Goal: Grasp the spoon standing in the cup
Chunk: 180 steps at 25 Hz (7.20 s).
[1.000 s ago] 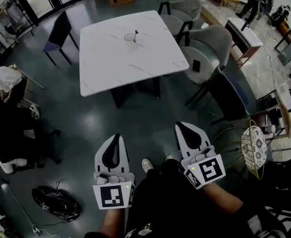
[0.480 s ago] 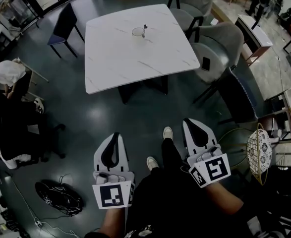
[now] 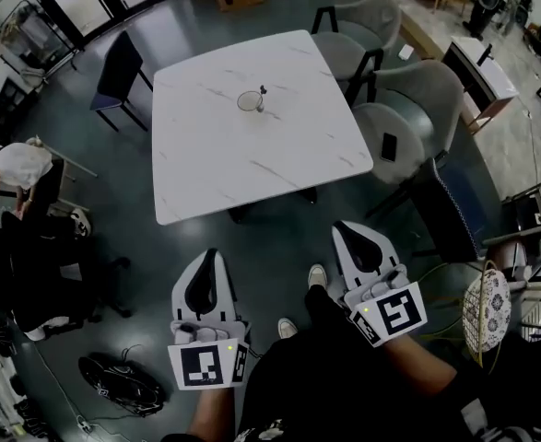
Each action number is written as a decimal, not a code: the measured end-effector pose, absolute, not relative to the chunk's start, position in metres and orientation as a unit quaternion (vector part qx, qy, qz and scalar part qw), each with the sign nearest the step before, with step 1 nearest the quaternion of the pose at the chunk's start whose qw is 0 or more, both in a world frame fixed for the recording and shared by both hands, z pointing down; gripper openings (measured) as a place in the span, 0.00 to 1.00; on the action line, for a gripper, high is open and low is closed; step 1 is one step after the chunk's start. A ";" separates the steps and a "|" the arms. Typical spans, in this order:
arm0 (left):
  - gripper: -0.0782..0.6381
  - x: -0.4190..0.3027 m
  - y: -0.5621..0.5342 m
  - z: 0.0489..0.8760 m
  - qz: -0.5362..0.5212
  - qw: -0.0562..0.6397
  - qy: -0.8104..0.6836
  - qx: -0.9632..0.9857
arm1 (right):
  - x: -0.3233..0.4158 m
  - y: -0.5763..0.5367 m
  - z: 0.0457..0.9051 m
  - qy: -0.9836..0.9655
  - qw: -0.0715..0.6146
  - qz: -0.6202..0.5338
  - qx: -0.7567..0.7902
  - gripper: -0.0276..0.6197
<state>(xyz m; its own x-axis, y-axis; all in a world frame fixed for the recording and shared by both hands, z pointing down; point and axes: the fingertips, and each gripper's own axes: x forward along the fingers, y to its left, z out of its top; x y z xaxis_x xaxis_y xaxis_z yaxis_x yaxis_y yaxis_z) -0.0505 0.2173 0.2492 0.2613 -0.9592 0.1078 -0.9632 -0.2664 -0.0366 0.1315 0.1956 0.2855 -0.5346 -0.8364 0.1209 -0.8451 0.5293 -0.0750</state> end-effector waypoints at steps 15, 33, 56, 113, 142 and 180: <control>0.12 -0.015 0.135 0.254 0.072 0.005 -0.639 0.766 | 0.165 0.115 0.312 -0.893 0.053 0.079 0.440 0.14; 0.12 -0.049 0.034 0.261 0.036 0.026 -0.608 0.793 | 0.098 0.025 0.312 -0.897 0.085 0.076 0.427 0.14; 0.12 -0.110 -0.079 0.293 0.051 0.084 -0.556 0.825 | 0.026 -0.068 0.314 -0.879 0.092 0.073 0.462 0.14; 0.12 -0.092 -0.147 0.380 0.119 0.180 -0.561 0.799 | 0.058 -0.215 0.387 -0.863 0.100 0.199 0.453 0.19; 0.12 -0.084 -0.166 0.416 0.152 0.220 -0.560 0.784 | 0.114 -0.230 0.516 -0.801 0.177 0.253 0.513 0.22; 0.12 -0.101 -0.145 0.348 0.108 0.151 -0.571 0.800 | 0.071 -0.201 0.379 -0.849 0.140 0.089 0.502 0.14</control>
<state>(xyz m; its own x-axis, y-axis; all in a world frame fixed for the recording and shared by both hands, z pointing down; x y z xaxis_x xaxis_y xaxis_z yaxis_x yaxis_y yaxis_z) -0.1006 -0.1446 0.3475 0.3251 -0.8805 0.3450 -0.9457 -0.3024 0.1194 0.0707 -0.2012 0.3794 -0.4577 -0.8269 0.3268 -0.8767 0.4808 -0.0113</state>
